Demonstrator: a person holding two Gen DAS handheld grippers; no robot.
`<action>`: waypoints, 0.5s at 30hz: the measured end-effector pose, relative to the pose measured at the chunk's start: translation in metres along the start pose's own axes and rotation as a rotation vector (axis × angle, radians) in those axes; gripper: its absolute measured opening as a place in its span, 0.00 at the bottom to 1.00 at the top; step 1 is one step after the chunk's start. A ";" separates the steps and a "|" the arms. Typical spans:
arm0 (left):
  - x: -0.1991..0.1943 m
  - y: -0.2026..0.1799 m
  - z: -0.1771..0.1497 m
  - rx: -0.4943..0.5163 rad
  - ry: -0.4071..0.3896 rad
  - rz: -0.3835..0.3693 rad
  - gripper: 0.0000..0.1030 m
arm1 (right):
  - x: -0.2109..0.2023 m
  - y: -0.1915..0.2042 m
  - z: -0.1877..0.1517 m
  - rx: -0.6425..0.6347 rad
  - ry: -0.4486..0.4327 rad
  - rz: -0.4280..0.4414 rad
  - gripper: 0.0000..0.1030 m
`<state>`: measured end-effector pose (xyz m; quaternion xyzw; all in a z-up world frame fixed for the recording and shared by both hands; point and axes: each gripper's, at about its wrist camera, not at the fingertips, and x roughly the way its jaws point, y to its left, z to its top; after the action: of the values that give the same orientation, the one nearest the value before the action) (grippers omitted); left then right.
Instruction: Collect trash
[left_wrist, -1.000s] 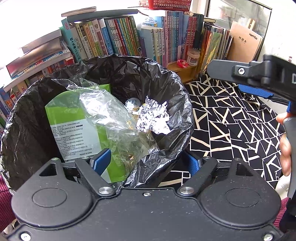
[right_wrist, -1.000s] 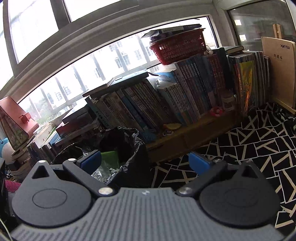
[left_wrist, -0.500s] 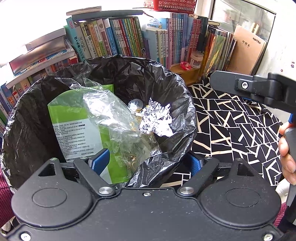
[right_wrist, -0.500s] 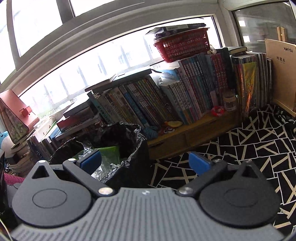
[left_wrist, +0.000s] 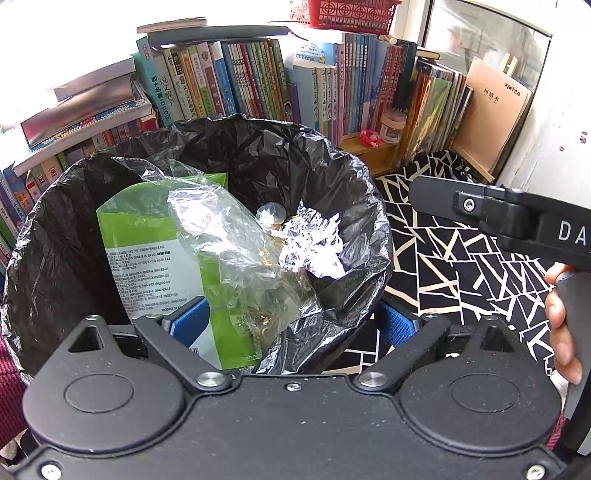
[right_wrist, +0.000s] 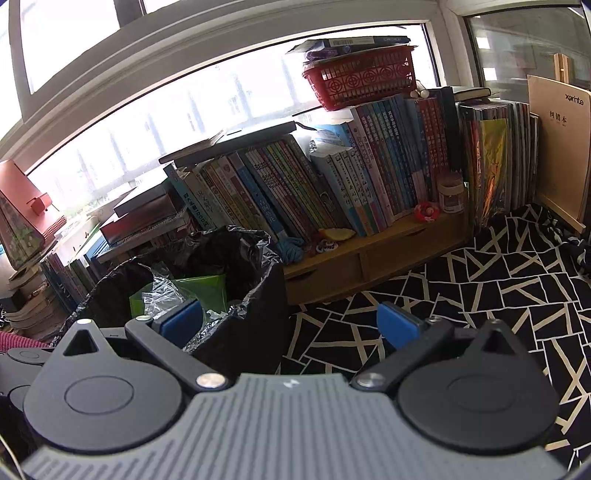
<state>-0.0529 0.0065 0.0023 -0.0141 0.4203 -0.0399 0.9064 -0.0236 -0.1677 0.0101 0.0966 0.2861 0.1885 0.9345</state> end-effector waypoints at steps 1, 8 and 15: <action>0.000 0.000 0.000 0.000 0.002 0.000 0.93 | 0.000 0.000 0.000 -0.003 0.001 0.000 1.00; 0.001 0.001 0.000 -0.007 0.008 -0.002 0.93 | 0.000 0.001 0.000 -0.017 0.005 -0.006 1.00; 0.002 0.002 0.000 -0.013 0.014 -0.006 0.93 | 0.001 0.002 0.000 -0.028 0.013 -0.012 1.00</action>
<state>-0.0521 0.0085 0.0007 -0.0210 0.4271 -0.0397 0.9031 -0.0237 -0.1655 0.0103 0.0807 0.2899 0.1874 0.9350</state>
